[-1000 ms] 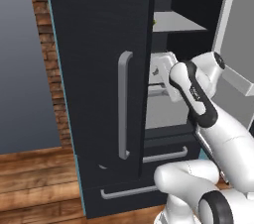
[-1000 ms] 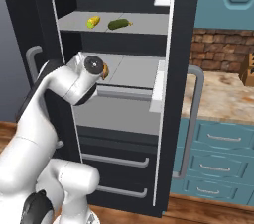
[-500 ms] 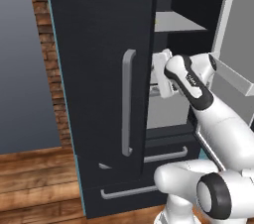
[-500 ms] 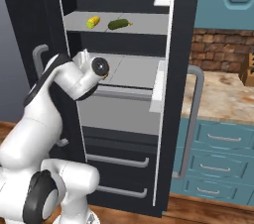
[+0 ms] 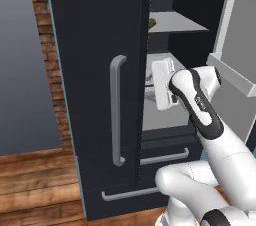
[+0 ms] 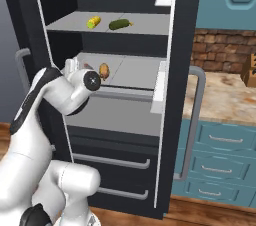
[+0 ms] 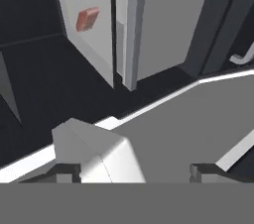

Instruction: Gather the cucumber and corn from the fridge and place them on a tray on the dining counter. Then gather the chicken drumstick and steak from the fridge and place them on the other tray.

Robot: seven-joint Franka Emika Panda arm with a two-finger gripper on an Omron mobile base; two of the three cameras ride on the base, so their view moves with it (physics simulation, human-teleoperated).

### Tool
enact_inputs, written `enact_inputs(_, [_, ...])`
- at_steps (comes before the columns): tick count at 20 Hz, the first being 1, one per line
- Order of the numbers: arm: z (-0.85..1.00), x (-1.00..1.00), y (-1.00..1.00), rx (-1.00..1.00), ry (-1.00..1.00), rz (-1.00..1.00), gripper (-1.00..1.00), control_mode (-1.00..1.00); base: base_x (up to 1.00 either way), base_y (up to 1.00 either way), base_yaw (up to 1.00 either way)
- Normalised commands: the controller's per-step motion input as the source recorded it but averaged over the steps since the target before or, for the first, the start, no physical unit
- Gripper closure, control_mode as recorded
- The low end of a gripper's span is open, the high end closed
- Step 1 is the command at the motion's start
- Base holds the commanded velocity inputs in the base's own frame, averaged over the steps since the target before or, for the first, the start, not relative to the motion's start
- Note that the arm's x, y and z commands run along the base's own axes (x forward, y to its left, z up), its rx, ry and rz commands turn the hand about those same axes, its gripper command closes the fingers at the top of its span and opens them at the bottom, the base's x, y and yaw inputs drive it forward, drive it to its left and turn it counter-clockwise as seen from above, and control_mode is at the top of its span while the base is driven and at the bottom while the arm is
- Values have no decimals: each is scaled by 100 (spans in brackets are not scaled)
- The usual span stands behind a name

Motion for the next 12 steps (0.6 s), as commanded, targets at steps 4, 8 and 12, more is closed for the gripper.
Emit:
enact_inputs(4, [-15,-11,100,3,0,0,-100,-100,0,0,0])
enact_inputs(8, [-17,-32,100,3,0,0,-100,-100,0,0,0])
enact_inputs(12, [-40,-54,100,2,2,0,-100,-100,0,0,0])
